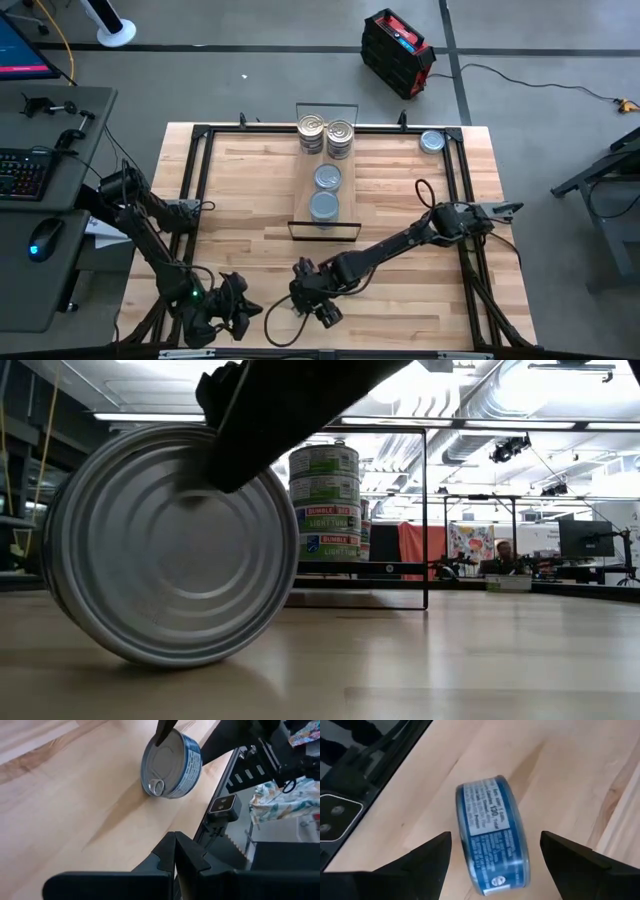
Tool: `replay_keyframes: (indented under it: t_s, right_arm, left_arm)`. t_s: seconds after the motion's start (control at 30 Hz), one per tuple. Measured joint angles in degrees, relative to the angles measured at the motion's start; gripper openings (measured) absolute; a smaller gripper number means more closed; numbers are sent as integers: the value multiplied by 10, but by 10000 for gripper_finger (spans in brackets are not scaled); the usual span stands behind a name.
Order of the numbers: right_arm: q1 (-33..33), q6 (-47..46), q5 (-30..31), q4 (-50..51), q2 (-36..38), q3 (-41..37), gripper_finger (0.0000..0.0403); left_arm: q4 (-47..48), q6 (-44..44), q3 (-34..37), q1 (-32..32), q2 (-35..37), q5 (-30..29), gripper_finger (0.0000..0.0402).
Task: Stack canned seafood by type on shelf
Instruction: Stack the blue tuna can on top of the other blue tuna cans on the shelf
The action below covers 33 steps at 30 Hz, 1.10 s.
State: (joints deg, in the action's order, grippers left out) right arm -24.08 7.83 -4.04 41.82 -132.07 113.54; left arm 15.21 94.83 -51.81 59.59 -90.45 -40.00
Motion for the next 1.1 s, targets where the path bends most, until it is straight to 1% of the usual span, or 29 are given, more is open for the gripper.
replay_keyframes:
  t_s: [0.1,0.17,0.27,0.33,0.4,0.43,0.5,0.57,0.7,0.77,0.83,0.93,1.0,1.1]
  right_arm:
    - [-2,-3,14,-9,-3,0,285]
    - [-3,-3,29,-6,-4,0,265]
    - [-3,-3,37,-7,-5,0,213]
    - [-3,-5,36,-7,-5,0,169]
    - [-5,-22,28,-7,-5,0,126]
    - [-5,-36,21,-5,-5,0,116]
    - [-7,-68,9,14,-3,5,116]
    - [-12,-96,-6,66,5,13,116]
    - [-31,-138,-7,183,45,15,116]
    - [-43,-160,-7,236,72,-1,116]
    - [-59,-192,-9,260,103,-39,116]
    - [-86,-273,-13,257,172,-141,116]
    - [-105,-353,-21,238,237,-225,116]
    - [-132,-501,-20,217,333,-351,116]
  left_arm:
    - [1,-10,0,-4,0,0,0]
    - [2,-17,0,-6,0,0,0]
    - [2,-21,0,-11,0,1,0]
    - [2,-23,0,-16,0,5,0]
    - [5,-41,0,-23,1,21,0]
    - [5,-54,0,-28,1,33,0]
    - [17,-81,0,-37,10,59,0]
    - [34,-110,0,-46,26,72,0]
    - [87,-183,0,-64,73,68,0]
    - [113,-221,0,-74,100,54,0]
    - [130,-262,0,-84,124,38,0]
    - [141,-319,0,-101,155,36,0]
    - [146,-347,0,-108,174,36,0]
    - [147,-382,0,-114,195,38,0]
